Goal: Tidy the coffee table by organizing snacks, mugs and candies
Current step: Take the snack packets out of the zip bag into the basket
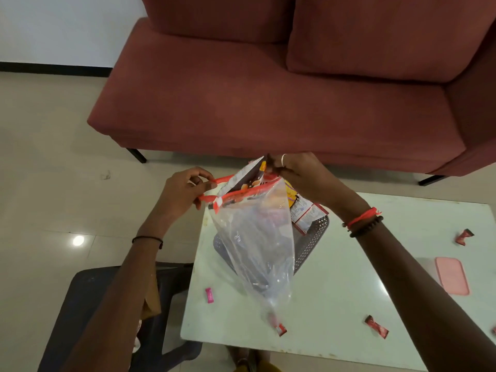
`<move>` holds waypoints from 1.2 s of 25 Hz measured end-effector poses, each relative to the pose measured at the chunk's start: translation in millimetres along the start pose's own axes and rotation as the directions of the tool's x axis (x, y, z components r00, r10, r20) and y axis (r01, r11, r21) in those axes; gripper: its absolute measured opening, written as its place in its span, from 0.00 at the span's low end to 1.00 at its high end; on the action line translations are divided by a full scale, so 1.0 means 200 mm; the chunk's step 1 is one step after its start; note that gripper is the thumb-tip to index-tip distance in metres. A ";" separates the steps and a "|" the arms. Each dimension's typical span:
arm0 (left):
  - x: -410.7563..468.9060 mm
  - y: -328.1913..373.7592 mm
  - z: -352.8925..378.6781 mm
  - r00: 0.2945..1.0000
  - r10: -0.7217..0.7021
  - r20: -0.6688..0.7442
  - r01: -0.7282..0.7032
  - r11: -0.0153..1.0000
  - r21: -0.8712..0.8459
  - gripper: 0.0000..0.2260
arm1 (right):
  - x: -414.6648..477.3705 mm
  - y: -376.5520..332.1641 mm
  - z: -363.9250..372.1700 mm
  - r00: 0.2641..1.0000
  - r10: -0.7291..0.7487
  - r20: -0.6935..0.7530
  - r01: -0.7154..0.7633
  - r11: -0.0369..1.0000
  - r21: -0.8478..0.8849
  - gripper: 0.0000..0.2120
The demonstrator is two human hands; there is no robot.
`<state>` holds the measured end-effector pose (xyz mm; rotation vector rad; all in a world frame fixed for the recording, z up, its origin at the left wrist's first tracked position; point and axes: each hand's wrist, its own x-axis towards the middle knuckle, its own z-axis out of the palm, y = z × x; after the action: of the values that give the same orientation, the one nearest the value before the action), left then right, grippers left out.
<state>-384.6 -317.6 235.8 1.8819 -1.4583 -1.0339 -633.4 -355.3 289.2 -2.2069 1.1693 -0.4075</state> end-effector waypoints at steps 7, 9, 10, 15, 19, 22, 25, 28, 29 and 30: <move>0.07 0.16 0.04 0.994 0.098 -0.046 -0.103 0.987 -0.125 0.08 | -0.02 0.01 -0.01 0.893 -0.338 -0.298 0.312 0.941 -0.133 0.19; 0.08 0.19 0.04 0.994 0.083 -0.065 -0.096 0.971 -0.220 0.09 | -0.01 0.05 -0.01 0.850 -0.259 -0.460 0.310 0.950 0.037 0.15; 0.09 0.20 0.04 0.994 0.087 -0.059 -0.099 0.966 -0.240 0.10 | 0.00 0.07 -0.01 0.853 -0.171 -0.493 0.279 0.948 0.153 0.15; 0.13 0.22 0.03 0.995 0.087 0.039 -0.074 0.963 -0.258 0.08 | 0.01 0.17 -0.05 0.920 0.117 -0.373 0.026 0.934 0.357 0.13; 0.12 0.19 0.06 0.995 0.085 0.060 -0.063 0.948 -0.312 0.06 | 0.01 0.16 -0.08 0.950 -0.211 -0.228 0.255 0.949 0.185 0.10; 0.11 0.18 0.09 0.994 0.079 0.070 -0.059 0.968 -0.242 0.07 | 0.02 0.12 -0.06 0.923 -0.295 -0.246 0.341 0.924 0.171 0.08; 0.10 0.16 0.12 0.992 0.111 0.066 -0.106 0.992 -0.072 0.09 | 0.03 0.09 -0.09 0.915 -0.211 -0.343 0.343 0.855 0.388 0.10; 0.08 0.15 0.13 0.995 0.085 0.056 -0.083 0.995 -0.049 0.09 | 0.05 0.15 -0.12 0.876 0.153 -0.457 0.201 0.746 0.635 0.12; 0.08 0.14 0.13 0.995 0.075 0.059 -0.071 0.995 -0.071 0.08 | 0.05 0.20 -0.13 0.826 0.270 -0.494 0.169 0.718 0.675 0.11; 0.07 0.13 0.12 0.995 0.071 0.063 -0.066 0.994 -0.085 0.06 | 0.03 0.26 -0.14 0.774 0.367 -0.516 0.153 0.682 0.715 0.12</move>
<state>-418.0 -338.0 239.4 1.7427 -1.4835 -1.1164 -678.3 -393.6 277.5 -1.2741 1.1571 -1.3872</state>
